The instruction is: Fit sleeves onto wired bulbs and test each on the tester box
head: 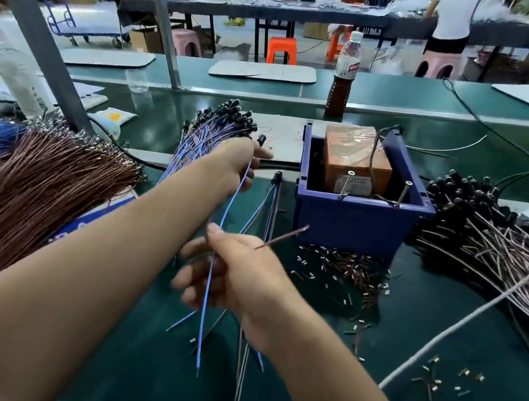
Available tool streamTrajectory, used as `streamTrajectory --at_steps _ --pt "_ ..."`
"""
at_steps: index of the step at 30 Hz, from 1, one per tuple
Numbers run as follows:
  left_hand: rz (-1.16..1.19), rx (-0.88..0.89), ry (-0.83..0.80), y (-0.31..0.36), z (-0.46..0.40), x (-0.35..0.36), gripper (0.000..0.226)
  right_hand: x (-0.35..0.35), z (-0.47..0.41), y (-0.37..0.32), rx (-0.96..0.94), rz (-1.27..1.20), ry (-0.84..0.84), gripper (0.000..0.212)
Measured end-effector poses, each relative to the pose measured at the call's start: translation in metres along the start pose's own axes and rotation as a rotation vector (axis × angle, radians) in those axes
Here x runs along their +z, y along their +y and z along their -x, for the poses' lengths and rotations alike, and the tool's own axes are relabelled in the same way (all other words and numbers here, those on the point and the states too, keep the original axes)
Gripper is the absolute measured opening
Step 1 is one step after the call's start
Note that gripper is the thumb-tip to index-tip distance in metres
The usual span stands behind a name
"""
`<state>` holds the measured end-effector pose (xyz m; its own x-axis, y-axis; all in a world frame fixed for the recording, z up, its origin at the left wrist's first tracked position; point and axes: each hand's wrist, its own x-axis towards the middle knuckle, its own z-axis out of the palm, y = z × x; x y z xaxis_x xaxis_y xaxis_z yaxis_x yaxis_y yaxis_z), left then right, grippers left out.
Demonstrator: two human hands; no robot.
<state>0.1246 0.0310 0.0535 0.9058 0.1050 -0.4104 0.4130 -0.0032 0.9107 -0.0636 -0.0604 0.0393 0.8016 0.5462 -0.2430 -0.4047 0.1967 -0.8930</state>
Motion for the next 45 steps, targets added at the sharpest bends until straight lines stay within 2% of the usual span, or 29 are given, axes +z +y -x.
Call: streamTrajectory --at_steps 1,2,4,5,6,7,9,12,14,18,21,24,27,29,32,35,37,39,42,45 --pt "-0.106 0.051 0.05 -0.007 -0.005 0.005 0.022 0.002 0.003 0.005 0.039 0.026 0.009 0.048" --pt "-0.274 0.13 0.093 -0.016 -0.011 0.009 0.023 0.002 0.008 0.008 0.065 0.186 0.002 0.054" --pt "-0.692 0.347 0.174 -0.032 -0.016 0.014 0.025 -0.005 0.02 0.008 0.046 0.857 -0.061 0.061" --pt "-0.83 0.453 0.219 -0.039 -0.017 0.015 0.026 -0.01 0.026 0.003 0.015 1.19 -0.1 0.059" --pt "-0.89 0.52 0.255 -0.045 -0.018 0.014 0.026 -0.017 0.032 -0.006 -0.012 1.409 -0.14 0.054" --pt "-0.895 0.558 0.274 -0.049 -0.02 0.013 0.025 -0.024 0.037 -0.016 -0.016 1.521 -0.169 0.046" --pt "-0.867 0.585 0.307 -0.055 -0.023 0.01 0.021 -0.039 0.041 -0.035 -0.004 1.617 -0.108 0.029" --pt "-0.857 0.567 0.372 -0.056 -0.027 0.009 0.023 -0.054 0.024 -0.045 -0.086 1.416 0.243 0.027" --pt "-0.85 0.529 0.399 -0.055 -0.029 0.009 0.025 -0.052 0.001 -0.038 -0.15 1.386 0.351 0.026" --pt "-0.872 0.481 0.34 -0.051 -0.033 0.011 0.034 -0.049 -0.04 -0.018 -0.112 1.526 0.329 0.032" --pt "-0.82 0.514 0.333 -0.047 -0.031 0.005 0.039 -0.056 -0.058 -0.015 -0.163 1.559 0.365 0.029" --pt "-0.906 0.669 0.493 -0.041 -0.027 -0.008 0.026 -0.058 -0.067 -0.013 -0.16 1.561 0.36 0.022" --pt "-1.004 0.773 0.718 -0.031 -0.028 -0.03 0.016 -0.054 -0.075 -0.011 -0.292 1.595 0.502 0.024" --pt "-1.05 0.717 0.804 -0.023 -0.034 -0.049 0.021 -0.047 -0.082 -0.013 -0.355 1.607 0.561 0.026" --pt "-1.095 0.45 0.873 -0.017 -0.045 -0.073 0.041 -0.038 -0.099 -0.016 -0.337 1.58 0.472 0.022" --pt "-1.08 0.307 0.792 -0.013 -0.06 -0.088 0.05 -0.03 -0.123 -0.017 -0.355 1.459 0.47 0.017" --pt "-1.076 0.354 0.715 -0.009 -0.069 -0.092 0.05 -0.025 -0.142 -0.017 -0.334 1.31 0.489 0.01" --pt "-1.111 0.413 0.656 -0.004 -0.078 -0.093 0.048 -0.019 -0.16 -0.015 -0.299 1.209 0.484 0.012" --pt "-1.168 0.49 0.592 0.003 -0.09 -0.091 0.044 -0.014 -0.181 -0.008 -0.253 1.175 0.476 0.016" --pt "-1.173 0.543 0.565 0.012 -0.102 -0.086 0.037 -0.017 -0.196 -0.004 -0.247 1.16 0.539 0.027"
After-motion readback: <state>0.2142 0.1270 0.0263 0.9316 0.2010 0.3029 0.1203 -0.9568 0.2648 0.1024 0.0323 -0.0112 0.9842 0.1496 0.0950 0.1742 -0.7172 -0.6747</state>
